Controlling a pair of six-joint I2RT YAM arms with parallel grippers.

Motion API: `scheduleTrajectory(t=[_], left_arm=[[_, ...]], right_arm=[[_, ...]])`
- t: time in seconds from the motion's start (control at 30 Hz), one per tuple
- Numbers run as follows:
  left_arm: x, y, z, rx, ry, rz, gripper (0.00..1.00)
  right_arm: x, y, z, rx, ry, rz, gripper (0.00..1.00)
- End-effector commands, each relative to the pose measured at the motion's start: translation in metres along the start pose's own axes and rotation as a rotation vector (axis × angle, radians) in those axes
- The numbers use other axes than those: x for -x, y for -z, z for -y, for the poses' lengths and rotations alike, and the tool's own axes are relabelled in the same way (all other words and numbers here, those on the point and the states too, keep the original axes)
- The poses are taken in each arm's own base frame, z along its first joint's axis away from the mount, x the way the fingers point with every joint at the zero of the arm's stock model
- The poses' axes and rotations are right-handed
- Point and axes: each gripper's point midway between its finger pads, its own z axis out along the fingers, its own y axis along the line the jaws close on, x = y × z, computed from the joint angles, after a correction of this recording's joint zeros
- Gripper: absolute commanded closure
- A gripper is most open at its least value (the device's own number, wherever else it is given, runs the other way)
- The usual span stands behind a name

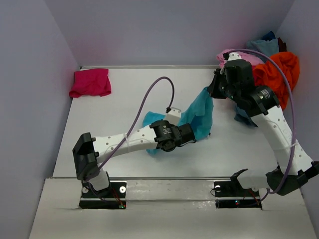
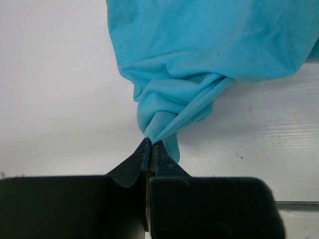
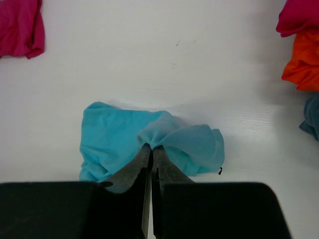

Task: Fold and stack the t-shirts
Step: Flatten the tshirt out

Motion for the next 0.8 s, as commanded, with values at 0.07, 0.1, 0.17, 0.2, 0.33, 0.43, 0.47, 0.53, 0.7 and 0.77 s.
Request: scheduleTrajectory(t=[0.07, 0.1, 0.17, 0.2, 0.33, 0.43, 0.47, 0.53, 0.7, 0.77], left_arm=[[0.015, 0.035, -0.029, -0.007, 0.284, 0.121, 0.94], [0.015, 0.034, -0.030, -0.004, 0.283, 0.125, 0.94], [0.020, 0.040, -0.032, -0.013, 0.326, 0.153, 0.94], [0.023, 0.042, -0.034, -0.014, 0.337, 0.164, 0.94], [0.045, 0.057, -0.048, -0.029, 0.393, 0.239, 0.94], [0.060, 0.068, -0.063, -0.015, 0.379, 0.304, 0.94], [0.068, 0.073, -0.071, 0.000, 0.358, 0.338, 0.94], [0.078, 0.077, -0.084, 0.023, 0.357, 0.370, 0.94], [0.095, 0.070, -0.140, 0.162, 0.317, 0.412, 0.94], [0.109, 0.070, -0.158, 0.184, 0.371, 0.449, 0.94]], right_arm=[[0.011, 0.034, 0.008, 0.005, -0.018, 0.083, 0.93], [0.011, 0.037, 0.008, 0.008, -0.021, 0.088, 0.93], [0.009, 0.044, 0.009, 0.024, -0.028, 0.094, 0.93], [0.008, 0.047, 0.009, 0.028, -0.031, 0.095, 0.93], [0.005, 0.058, 0.013, 0.034, -0.038, 0.107, 0.93], [0.006, 0.066, 0.016, 0.035, -0.051, 0.125, 0.93], [0.004, 0.066, 0.017, 0.035, -0.054, 0.122, 0.93], [0.001, 0.067, 0.018, 0.036, -0.060, 0.119, 0.93], [-0.001, 0.066, 0.014, 0.051, -0.081, 0.113, 0.93], [0.000, 0.067, 0.015, 0.051, -0.081, 0.116, 0.93]])
